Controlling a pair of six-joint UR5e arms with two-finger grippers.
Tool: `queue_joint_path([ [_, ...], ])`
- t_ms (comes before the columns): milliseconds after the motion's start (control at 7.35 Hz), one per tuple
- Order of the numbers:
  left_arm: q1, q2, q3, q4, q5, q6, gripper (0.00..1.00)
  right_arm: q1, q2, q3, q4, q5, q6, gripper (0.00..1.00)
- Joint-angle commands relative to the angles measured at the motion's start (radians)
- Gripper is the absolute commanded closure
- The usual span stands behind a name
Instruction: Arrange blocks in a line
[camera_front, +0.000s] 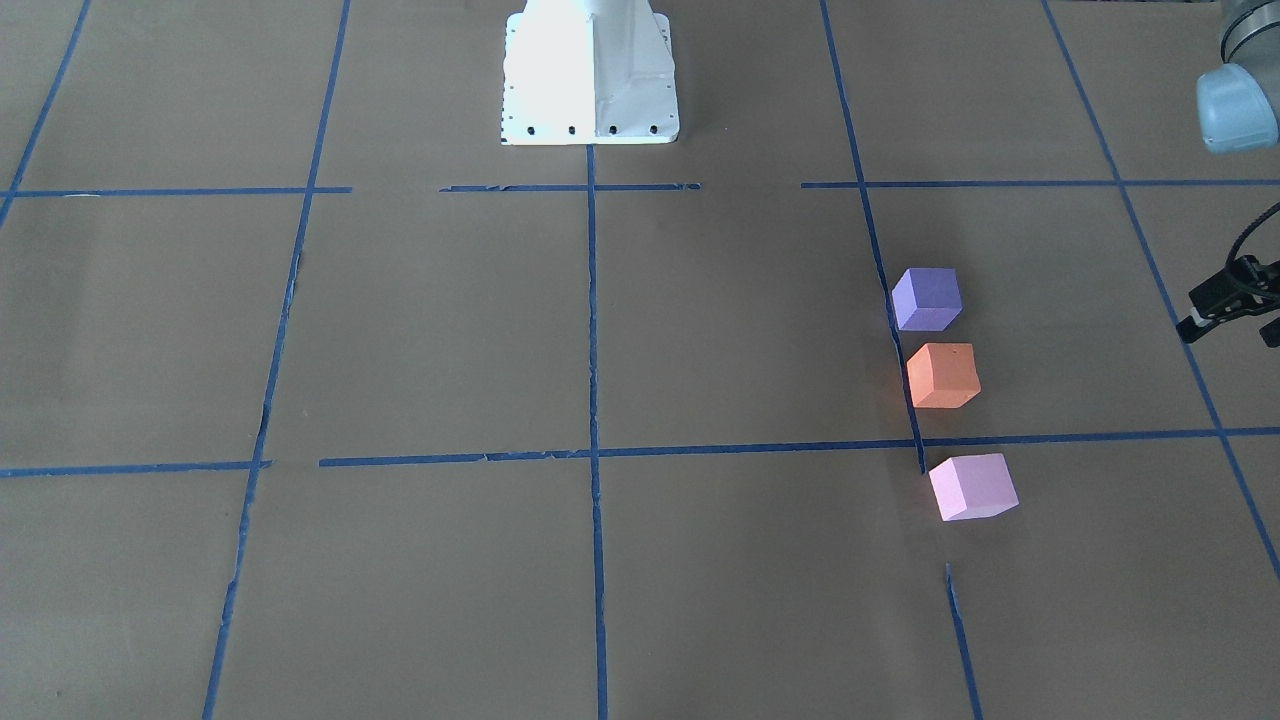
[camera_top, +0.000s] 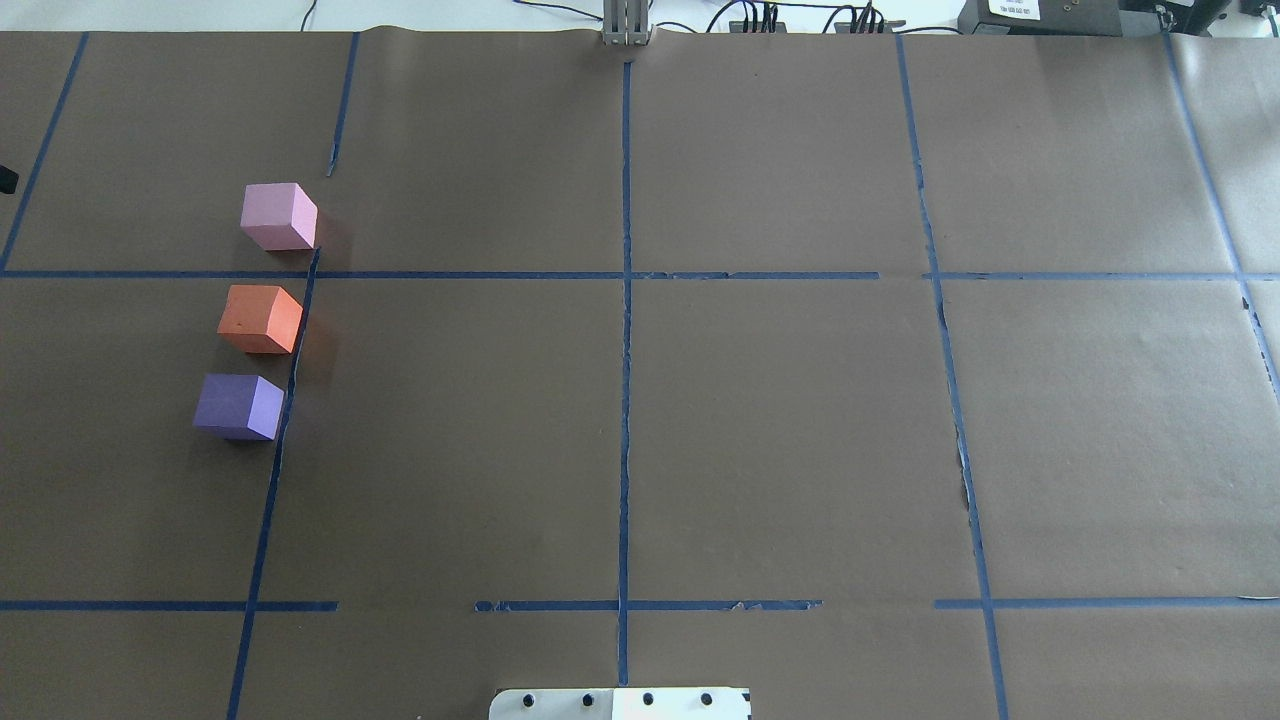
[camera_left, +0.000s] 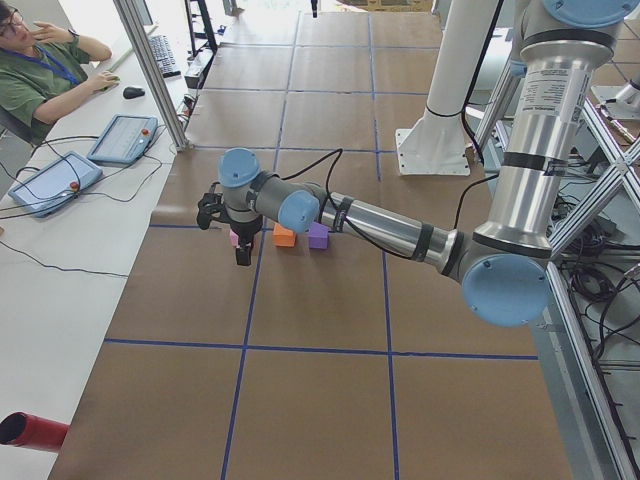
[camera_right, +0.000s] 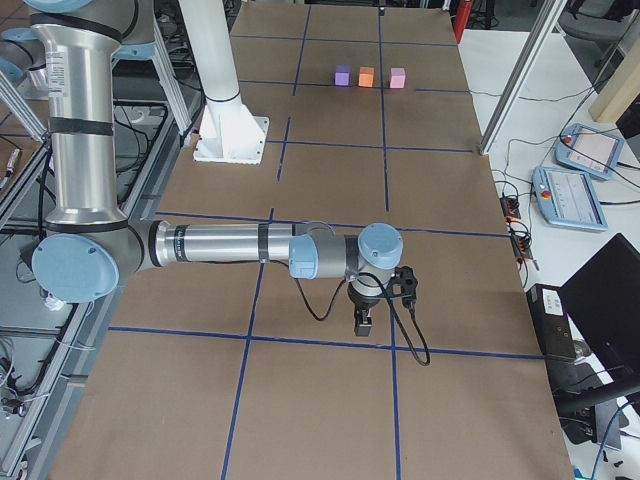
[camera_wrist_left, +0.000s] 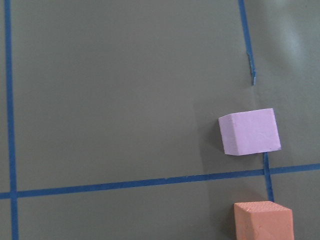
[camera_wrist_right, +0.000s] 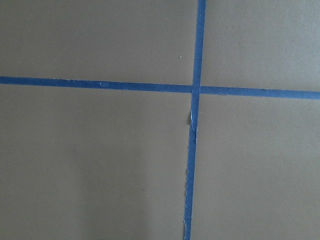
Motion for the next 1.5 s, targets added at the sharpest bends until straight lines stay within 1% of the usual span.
queue_joint_path([
  [0, -0.066, 0.040, 0.058, 0.004, -0.002, 0.080, 0.00, 0.000, 0.000, 0.000, 0.000, 0.000, 0.000, 0.00],
  [136, -0.068, 0.043, 0.100, 0.004, 0.004, 0.082, 0.00, 0.000, 0.000, 0.000, 0.000, 0.000, 0.000, 0.00],
  [272, -0.101, 0.043, 0.143, 0.003, 0.006, 0.086, 0.00, 0.000, 0.000, 0.000, 0.000, 0.000, 0.000, 0.00],
  [544, -0.123, 0.046, 0.184, 0.006, 0.006, 0.088, 0.00, 0.000, 0.000, 0.000, -0.001, 0.000, 0.002, 0.00],
  [680, -0.129, 0.049, 0.186, 0.024, 0.006, 0.099, 0.00, 0.000, 0.000, 0.000, 0.000, 0.000, 0.000, 0.00],
  [816, -0.134, 0.047, 0.184, 0.071, 0.006, 0.164, 0.00, 0.000, 0.000, 0.000, 0.000, 0.000, 0.000, 0.00],
  [952, -0.164, 0.047, 0.184, 0.119, 0.006, 0.250, 0.00, 0.000, 0.000, 0.000, 0.000, 0.000, 0.000, 0.00],
  [1360, -0.183, 0.054, 0.189, 0.133, 0.006, 0.332, 0.00, 0.000, 0.000, 0.000, 0.000, 0.000, 0.000, 0.00],
])
